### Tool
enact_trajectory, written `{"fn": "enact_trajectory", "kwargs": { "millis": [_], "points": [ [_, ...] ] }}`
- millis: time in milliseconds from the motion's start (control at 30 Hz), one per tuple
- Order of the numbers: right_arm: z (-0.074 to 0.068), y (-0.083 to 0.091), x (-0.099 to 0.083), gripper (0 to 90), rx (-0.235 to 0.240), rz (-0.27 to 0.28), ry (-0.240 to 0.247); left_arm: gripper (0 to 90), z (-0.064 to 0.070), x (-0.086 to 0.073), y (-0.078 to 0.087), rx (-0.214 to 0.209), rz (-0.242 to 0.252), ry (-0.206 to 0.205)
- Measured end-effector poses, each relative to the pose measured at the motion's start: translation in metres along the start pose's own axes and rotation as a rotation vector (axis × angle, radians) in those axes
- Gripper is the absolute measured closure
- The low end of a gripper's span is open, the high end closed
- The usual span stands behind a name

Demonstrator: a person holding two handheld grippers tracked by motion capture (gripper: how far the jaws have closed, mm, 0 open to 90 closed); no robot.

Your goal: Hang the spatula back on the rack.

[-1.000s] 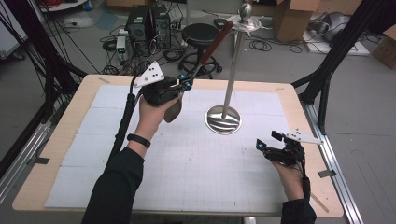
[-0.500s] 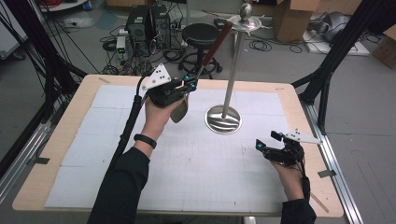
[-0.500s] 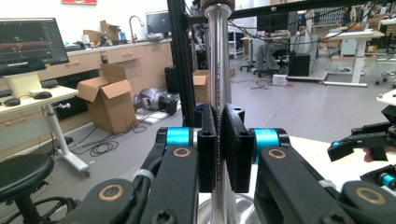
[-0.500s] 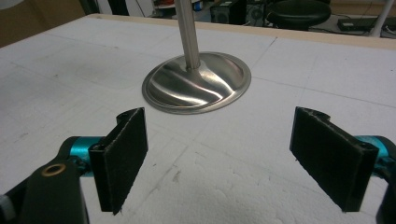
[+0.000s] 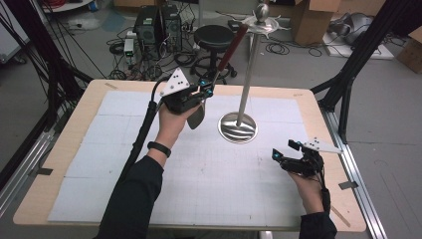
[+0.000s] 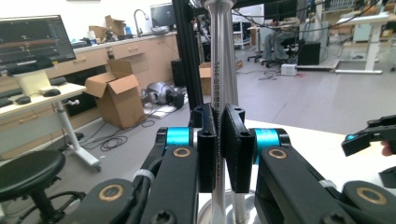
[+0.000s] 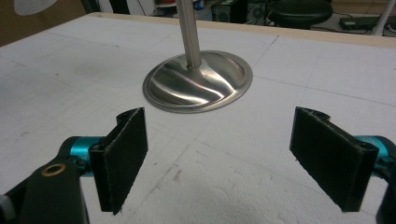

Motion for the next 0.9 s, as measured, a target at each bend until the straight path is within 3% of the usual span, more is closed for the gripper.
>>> {"fn": "enact_trajectory", "kwargs": {
  "millis": [333,567,900],
  "points": [
    [0.0,0.0,0.0,18.4,0.001,0.0,-0.002,83.9,0.001,-0.004,-0.006,0.03,-0.032,-0.014],
    [0.0,0.0,0.0,18.5,0.0,0.0,-0.001,84.1,0.002,-0.004,-0.009,0.022,-0.045,-0.012],
    [0.0,0.0,0.0,18.5,0.002,-0.001,-0.003,84.3,0.002,-0.001,-0.012,0.078,-0.073,-0.032]
  ]
}}
Point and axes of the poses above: each handheld gripper's, and its own axes: y roughly backward along the jaws, x roughly out of its top, z roughly to its right, the point moved 8 cm from there along -y, roughly forward along the jaws
